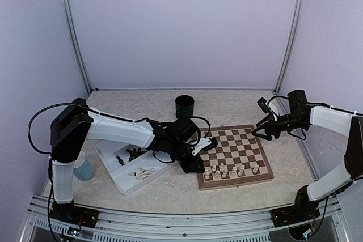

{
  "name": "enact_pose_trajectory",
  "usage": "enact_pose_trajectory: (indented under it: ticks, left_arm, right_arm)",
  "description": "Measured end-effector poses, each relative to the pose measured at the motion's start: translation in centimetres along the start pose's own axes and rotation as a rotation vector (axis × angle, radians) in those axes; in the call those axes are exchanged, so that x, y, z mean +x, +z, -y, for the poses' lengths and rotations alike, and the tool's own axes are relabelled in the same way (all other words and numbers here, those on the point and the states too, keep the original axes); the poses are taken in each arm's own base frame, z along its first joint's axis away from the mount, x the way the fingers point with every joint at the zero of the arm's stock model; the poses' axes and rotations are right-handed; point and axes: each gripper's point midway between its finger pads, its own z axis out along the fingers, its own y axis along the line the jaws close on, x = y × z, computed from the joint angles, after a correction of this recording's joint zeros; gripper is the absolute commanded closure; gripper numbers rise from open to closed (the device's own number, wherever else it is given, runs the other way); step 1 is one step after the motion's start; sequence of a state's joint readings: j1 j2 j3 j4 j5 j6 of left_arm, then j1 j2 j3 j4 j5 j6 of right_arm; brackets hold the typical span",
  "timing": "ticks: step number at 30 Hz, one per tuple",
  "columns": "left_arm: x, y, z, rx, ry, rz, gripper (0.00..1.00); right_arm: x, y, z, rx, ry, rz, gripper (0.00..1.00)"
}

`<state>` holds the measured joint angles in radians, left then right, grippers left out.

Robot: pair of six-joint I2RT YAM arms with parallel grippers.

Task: Set up the chess pieces on the board
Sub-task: Move the pawn to a2.

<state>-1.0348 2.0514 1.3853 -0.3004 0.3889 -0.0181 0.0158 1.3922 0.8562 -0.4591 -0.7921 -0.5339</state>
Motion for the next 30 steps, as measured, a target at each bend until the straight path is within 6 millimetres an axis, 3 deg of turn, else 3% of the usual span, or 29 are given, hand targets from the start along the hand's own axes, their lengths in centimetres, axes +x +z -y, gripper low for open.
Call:
enact_pose_trajectory:
  ticks: [6, 15, 16, 17, 18, 30]
  left_arm:
    - [0.59, 0.36, -0.19, -0.001, -0.007, -0.014, 0.97]
    - [0.85, 0.09, 0.19, 0.006, 0.004, -0.006, 0.81]
    - [0.83, 0.11, 0.26, 0.007, 0.006, -0.006, 0.81]
    - [0.82, 0.13, 0.33, 0.008, 0.009, -0.006, 0.8]
    - [0.79, 0.14, 0.37, 0.008, 0.013, -0.005, 0.8]
    - [0.34, 0.12, 0.4, 0.004, 0.032, 0.004, 0.79]
  right_arm:
    - [0.0, 0.0, 0.0, 0.0, 0.0, 0.0, 0.33]
    - [0.05, 0.04, 0.0, -0.001, 0.001, -0.001, 0.3]
    - [0.05, 0.04, -0.01, -0.002, 0.001, -0.001, 0.24]
    - [0.05, 0.04, -0.01, -0.002, 0.001, -0.001, 0.04]
    - [0.06, 0.04, -0.01, -0.002, 0.001, -0.002, 0.01]
    - [0.15, 0.06, -0.05, -0.004, 0.003, -0.004, 0.01]
